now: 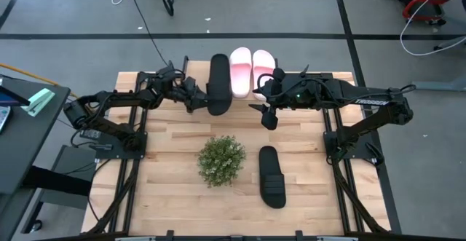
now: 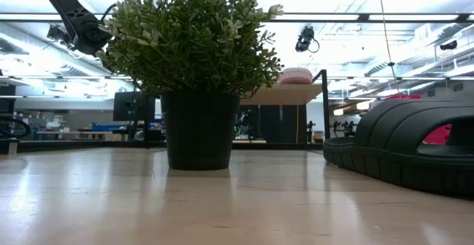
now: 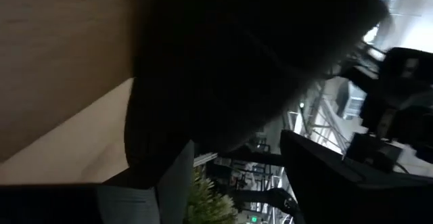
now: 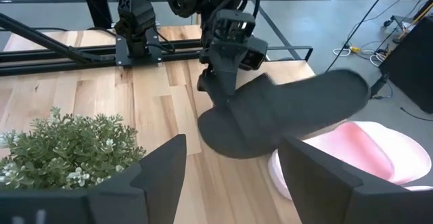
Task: Pick and place slides into the shelf
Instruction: Put the left black slipper on the shelf
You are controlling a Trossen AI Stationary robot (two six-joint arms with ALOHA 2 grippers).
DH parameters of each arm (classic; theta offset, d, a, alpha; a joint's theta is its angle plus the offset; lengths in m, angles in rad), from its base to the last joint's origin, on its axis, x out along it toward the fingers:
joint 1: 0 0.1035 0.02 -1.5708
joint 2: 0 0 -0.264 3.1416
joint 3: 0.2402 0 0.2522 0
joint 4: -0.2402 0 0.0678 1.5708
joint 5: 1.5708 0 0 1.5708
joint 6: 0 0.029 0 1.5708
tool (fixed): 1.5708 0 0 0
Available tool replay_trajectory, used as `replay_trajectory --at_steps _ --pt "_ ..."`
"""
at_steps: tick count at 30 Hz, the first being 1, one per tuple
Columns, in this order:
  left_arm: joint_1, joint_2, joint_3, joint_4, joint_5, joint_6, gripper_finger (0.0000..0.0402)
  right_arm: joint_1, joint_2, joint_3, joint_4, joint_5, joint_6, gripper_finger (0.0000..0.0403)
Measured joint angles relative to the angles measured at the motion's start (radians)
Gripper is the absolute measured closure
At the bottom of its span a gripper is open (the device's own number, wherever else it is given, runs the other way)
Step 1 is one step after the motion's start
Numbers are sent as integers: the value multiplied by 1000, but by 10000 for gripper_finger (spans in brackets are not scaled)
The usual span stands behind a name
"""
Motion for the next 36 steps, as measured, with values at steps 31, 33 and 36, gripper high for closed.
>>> replay_trajectory --at_steps 31,33,36 --pt "-43 -4 7 48 -10 1 129 0 0 0 -5 0 0 163" --pt "-43 -4 7 49 -6 0 129 0 0 0 -5 0 0 163" --pt "-43 -7 7 50 -6 -4 129 0 0 0 -5 0 0 163"
